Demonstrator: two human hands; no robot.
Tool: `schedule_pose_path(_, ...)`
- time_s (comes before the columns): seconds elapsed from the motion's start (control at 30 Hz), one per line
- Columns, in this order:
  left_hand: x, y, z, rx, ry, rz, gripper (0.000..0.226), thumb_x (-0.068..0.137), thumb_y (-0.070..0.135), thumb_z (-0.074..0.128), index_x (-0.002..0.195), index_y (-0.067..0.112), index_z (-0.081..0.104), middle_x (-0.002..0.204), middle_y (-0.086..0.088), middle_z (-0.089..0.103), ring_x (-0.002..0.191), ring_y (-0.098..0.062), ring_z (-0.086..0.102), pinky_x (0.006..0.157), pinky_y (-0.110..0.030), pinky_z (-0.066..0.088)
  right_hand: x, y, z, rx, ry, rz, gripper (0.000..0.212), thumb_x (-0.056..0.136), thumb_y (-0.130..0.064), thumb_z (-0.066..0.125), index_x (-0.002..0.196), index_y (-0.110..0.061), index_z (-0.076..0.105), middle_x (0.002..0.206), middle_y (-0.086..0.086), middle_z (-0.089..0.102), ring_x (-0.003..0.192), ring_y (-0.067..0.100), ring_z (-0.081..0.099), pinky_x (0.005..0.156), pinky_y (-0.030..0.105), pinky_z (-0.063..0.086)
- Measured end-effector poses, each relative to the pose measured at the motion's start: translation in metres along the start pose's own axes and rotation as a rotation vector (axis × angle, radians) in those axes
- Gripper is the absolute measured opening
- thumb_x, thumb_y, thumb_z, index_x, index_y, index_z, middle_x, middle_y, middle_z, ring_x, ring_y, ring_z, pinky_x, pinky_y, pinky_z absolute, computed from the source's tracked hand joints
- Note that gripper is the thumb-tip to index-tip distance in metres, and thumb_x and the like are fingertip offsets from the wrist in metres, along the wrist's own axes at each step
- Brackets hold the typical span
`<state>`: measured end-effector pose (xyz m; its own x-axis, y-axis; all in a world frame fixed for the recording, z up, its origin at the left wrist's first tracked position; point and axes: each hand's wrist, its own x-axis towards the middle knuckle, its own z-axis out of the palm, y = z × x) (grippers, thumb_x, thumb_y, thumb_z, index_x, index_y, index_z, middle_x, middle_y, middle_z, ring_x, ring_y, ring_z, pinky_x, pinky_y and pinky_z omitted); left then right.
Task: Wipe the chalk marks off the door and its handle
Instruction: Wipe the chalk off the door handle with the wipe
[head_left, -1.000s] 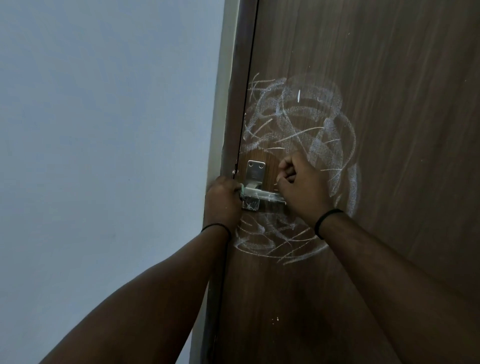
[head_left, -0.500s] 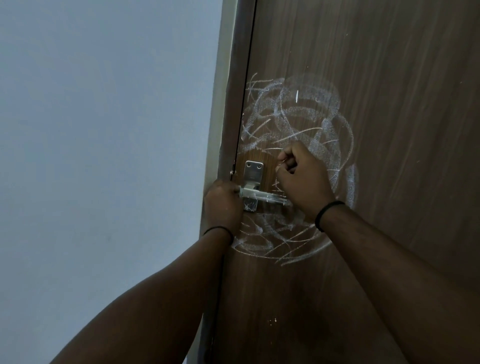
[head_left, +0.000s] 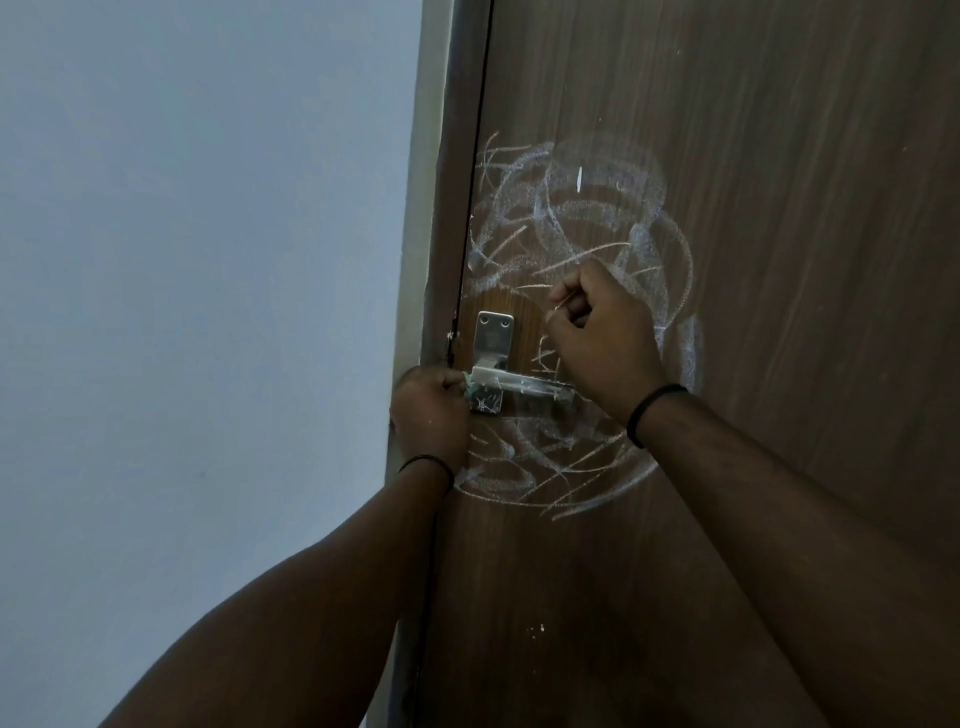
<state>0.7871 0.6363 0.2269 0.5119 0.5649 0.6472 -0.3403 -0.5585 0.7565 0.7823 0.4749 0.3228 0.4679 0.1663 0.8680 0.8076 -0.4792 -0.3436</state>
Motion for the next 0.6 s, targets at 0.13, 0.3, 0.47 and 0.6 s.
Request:
schedule_pose_path(0.13, -0.008, -0.007, -0.004, 0.019, -0.098, -0.074, 0.01, 0.087, 0.014, 0.07, 0.087, 0.01, 0.079, 0.09, -0.005, 0.075, 0.081, -0.014, 0.066, 0.073, -0.025, 0.053, -0.007, -0.001, 0.005, 0.022, -0.02, 0.006, 0.016, 0.088, -0.007, 0.056, 0.089, -0.023, 0.054, 0.071, -0.01, 0.055, 0.063, 0.002, 0.052, 0.058, 0.021, 0.048)
schedule_pose_path(0.3, -0.018, -0.002, 0.008, -0.101, -0.078, -0.36, 0.014, 0.082, 0.006, 0.065, 0.083, 0.01, 0.079, 0.082, -0.007, 0.076, 0.075, -0.02, 0.069, 0.062, -0.026, 0.055, -0.017, 0.001, -0.004, 0.0, -0.044, 0.068, 0.017, 0.088, -0.005, 0.057, 0.089, -0.022, 0.056, 0.073, -0.005, 0.057, 0.065, 0.004, 0.054, 0.06, 0.02, 0.048)
schedule_pose_path(0.47, -0.018, -0.005, 0.02, -0.315, -0.071, -0.631, 0.016, 0.08, 0.007, 0.064, 0.084, 0.01, 0.079, 0.077, -0.011, 0.075, 0.078, -0.03, 0.073, 0.071, -0.042, 0.062, -0.02, 0.004, -0.025, -0.028, 0.007, 0.091, 0.015, 0.088, -0.007, 0.056, 0.091, -0.022, 0.057, 0.072, -0.008, 0.058, 0.065, 0.007, 0.056, 0.061, 0.027, 0.051)
schedule_pose_path(0.6, -0.017, 0.002, 0.027, -0.395, -0.027, -0.805, 0.008, 0.074, 0.008, 0.07, 0.078, 0.005, 0.077, 0.067, -0.005, 0.074, 0.067, -0.024, 0.073, 0.064, -0.036, 0.061, -0.035, 0.006, -0.035, -0.055, -0.049, 0.082, 0.017, 0.088, -0.006, 0.056, 0.089, -0.024, 0.056, 0.073, -0.006, 0.059, 0.065, 0.008, 0.056, 0.058, 0.018, 0.048)
